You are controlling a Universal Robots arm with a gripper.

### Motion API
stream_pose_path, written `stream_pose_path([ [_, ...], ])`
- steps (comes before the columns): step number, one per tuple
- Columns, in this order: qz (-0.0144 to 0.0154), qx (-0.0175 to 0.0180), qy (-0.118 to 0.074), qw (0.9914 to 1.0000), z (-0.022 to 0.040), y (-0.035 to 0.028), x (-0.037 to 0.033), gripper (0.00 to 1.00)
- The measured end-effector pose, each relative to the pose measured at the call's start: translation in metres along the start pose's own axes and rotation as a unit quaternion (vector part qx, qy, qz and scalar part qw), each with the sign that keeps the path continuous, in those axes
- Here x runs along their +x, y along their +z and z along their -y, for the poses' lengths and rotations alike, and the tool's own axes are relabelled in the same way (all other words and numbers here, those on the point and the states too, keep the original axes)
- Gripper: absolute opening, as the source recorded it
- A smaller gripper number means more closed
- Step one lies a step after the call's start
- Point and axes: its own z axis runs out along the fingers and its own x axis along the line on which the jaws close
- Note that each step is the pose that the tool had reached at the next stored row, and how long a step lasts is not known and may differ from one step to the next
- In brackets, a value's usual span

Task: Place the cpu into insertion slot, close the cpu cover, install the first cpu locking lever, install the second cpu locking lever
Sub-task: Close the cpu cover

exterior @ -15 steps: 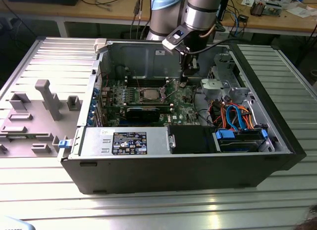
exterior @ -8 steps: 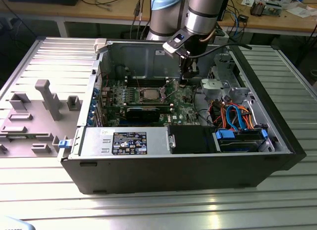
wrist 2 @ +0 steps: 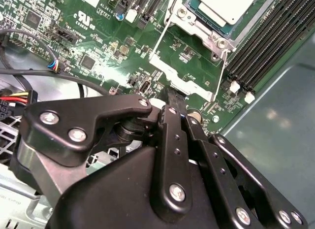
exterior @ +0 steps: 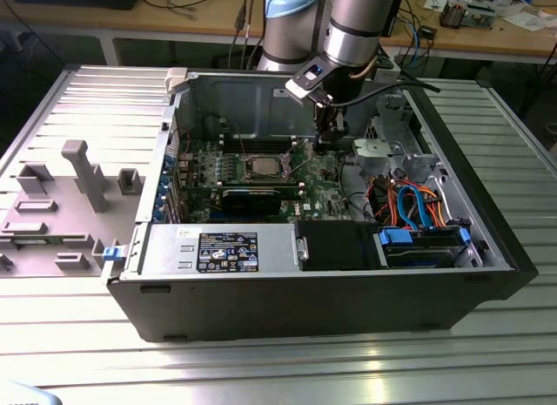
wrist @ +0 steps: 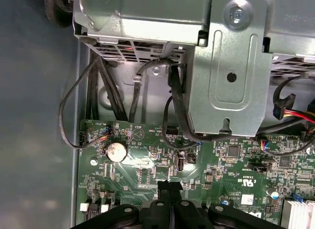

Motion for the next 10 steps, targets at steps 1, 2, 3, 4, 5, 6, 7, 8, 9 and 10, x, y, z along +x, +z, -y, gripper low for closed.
stream_pose_path([
  [1, 0.0000, 0.0000, 0.000, 1.00000, 0.0003, 0.0001, 0.0000, 0.11],
  [2, -0.0001, -0.0001, 0.000, 1.00000, 0.0009, 0.0002, 0.0001, 0.11],
  [3, -0.0001, -0.0001, 0.000, 1.00000, 0.0024, 0.0003, 0.0002, 0.11],
  [4, 0.0000, 0.0000, 0.000, 1.00000, 0.0038, 0.0003, 0.0004, 0.11],
  [5, 0.0000, -0.0001, 0.000, 1.00000, 0.0057, 0.0005, 0.0005, 0.11],
  [6, 0.0000, -0.0002, 0.000, 1.00000, 0.0071, 0.0006, 0.0006, 0.11],
  [7, 0.0000, -0.0002, 0.000, 1.00000, 0.0089, 0.0007, 0.0007, 0.11],
  [8, 0.0000, -0.0002, 0.000, 1.00000, 0.0097, 0.0008, 0.0008, 0.11],
  [9, 0.0000, -0.0002, 0.000, 1.00000, 0.0110, 0.0009, 0.0010, 0.11],
  [10, 0.0000, -0.0002, 0.000, 1.00000, 0.0124, 0.0010, 0.0011, 0.11],
])
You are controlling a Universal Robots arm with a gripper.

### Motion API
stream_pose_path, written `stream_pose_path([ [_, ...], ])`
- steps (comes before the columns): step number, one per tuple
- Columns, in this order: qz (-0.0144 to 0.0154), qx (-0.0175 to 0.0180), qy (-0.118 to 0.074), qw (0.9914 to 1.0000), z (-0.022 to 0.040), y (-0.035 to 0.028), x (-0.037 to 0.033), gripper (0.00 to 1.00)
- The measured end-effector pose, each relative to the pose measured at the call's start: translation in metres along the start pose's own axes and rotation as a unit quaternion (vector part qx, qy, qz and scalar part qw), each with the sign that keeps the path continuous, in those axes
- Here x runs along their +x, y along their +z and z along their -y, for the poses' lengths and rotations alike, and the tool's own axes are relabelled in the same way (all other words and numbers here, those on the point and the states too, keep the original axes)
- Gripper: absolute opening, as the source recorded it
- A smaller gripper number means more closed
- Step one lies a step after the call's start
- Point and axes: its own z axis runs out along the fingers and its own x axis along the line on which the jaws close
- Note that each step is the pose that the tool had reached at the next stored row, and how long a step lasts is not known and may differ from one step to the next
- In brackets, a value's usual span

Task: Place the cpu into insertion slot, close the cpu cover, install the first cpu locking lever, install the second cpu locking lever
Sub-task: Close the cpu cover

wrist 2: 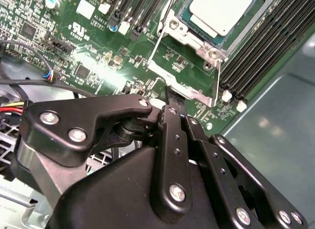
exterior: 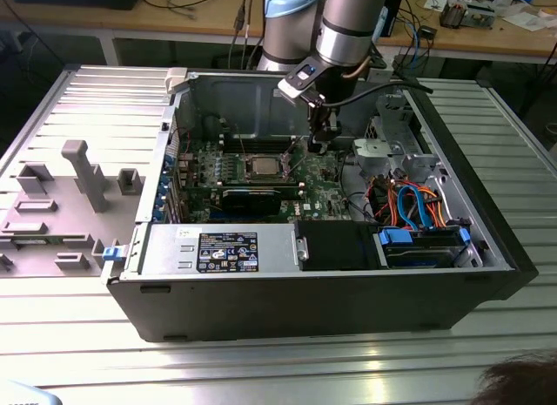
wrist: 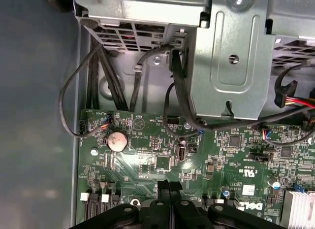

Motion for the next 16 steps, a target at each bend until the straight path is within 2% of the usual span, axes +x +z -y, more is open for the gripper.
stream_pose_path([
  [16, 0.0000, 0.0000, 0.000, 1.00000, 0.0102, 0.0008, 0.0009, 0.11],
])
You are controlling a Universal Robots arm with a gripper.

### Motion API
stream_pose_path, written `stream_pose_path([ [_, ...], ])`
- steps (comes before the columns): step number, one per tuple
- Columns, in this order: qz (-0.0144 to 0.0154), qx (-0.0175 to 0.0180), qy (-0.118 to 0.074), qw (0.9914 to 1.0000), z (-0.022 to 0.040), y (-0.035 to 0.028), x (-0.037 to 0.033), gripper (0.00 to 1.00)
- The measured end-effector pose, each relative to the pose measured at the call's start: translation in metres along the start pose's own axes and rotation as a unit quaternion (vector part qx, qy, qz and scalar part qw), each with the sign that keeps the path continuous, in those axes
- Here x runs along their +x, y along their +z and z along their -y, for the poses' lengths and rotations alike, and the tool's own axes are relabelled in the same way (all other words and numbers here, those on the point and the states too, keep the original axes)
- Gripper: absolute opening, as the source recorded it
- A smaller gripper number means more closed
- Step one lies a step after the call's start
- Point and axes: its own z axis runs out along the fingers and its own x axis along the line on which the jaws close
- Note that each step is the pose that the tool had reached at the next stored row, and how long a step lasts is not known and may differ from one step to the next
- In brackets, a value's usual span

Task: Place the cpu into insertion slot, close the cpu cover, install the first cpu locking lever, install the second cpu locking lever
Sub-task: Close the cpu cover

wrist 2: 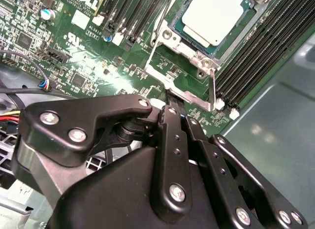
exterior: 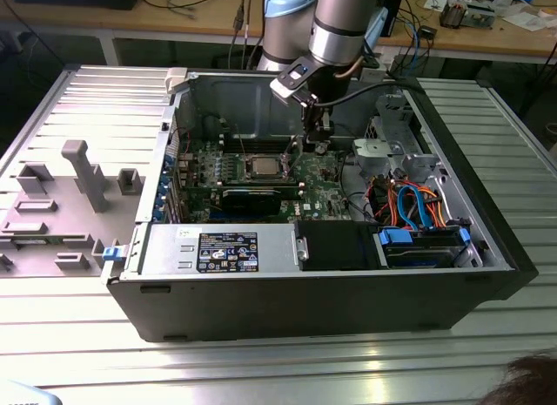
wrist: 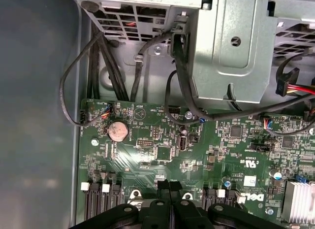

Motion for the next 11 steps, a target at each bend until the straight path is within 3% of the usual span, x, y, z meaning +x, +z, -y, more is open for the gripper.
stream_pose_path([
  [11, 0.0000, 0.0000, 0.000, 1.00000, 0.0131, 0.0011, 0.0011, 0.11],
])
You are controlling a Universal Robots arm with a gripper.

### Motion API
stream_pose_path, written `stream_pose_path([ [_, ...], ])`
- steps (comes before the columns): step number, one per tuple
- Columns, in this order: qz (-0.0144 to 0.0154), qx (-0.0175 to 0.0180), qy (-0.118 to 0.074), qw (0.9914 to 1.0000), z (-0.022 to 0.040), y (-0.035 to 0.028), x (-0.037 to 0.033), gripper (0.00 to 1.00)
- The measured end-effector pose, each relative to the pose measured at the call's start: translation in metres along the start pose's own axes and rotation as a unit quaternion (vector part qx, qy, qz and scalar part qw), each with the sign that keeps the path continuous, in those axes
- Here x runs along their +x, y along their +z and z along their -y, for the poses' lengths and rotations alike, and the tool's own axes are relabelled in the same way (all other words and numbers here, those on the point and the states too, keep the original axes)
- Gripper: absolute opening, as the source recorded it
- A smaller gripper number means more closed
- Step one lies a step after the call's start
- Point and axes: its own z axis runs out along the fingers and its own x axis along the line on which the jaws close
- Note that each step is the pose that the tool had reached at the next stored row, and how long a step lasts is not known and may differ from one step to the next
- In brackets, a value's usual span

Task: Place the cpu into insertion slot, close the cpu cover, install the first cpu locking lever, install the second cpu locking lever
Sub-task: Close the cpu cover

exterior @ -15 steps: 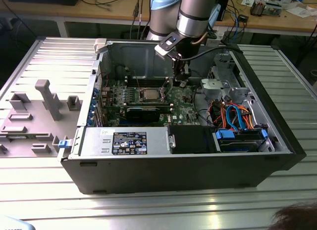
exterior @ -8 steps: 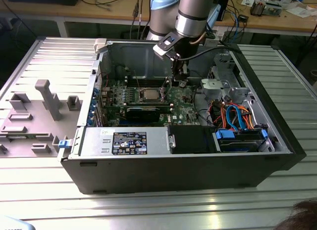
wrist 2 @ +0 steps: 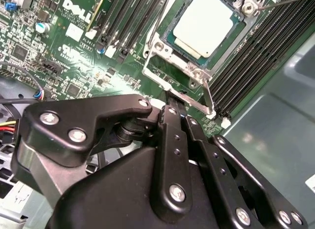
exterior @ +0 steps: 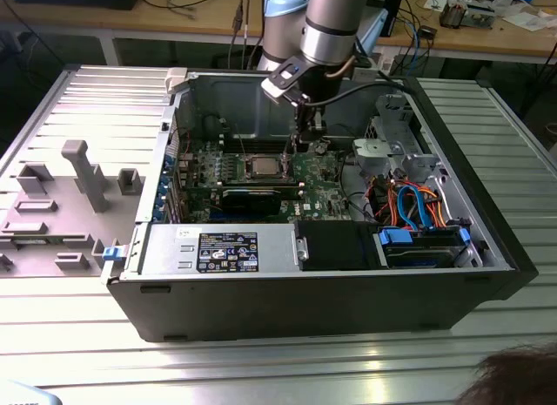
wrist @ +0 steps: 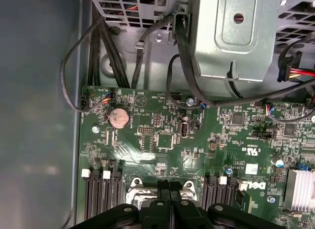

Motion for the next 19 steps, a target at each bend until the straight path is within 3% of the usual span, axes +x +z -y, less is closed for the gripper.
stream_pose_path([
  [5, 0.0000, 0.0000, 0.000, 1.00000, 0.0073, 0.0006, 0.0006, 0.11],
  [19, 0.0000, 0.0000, 0.000, 1.00000, 0.0182, 0.0015, 0.0016, 0.11],
])
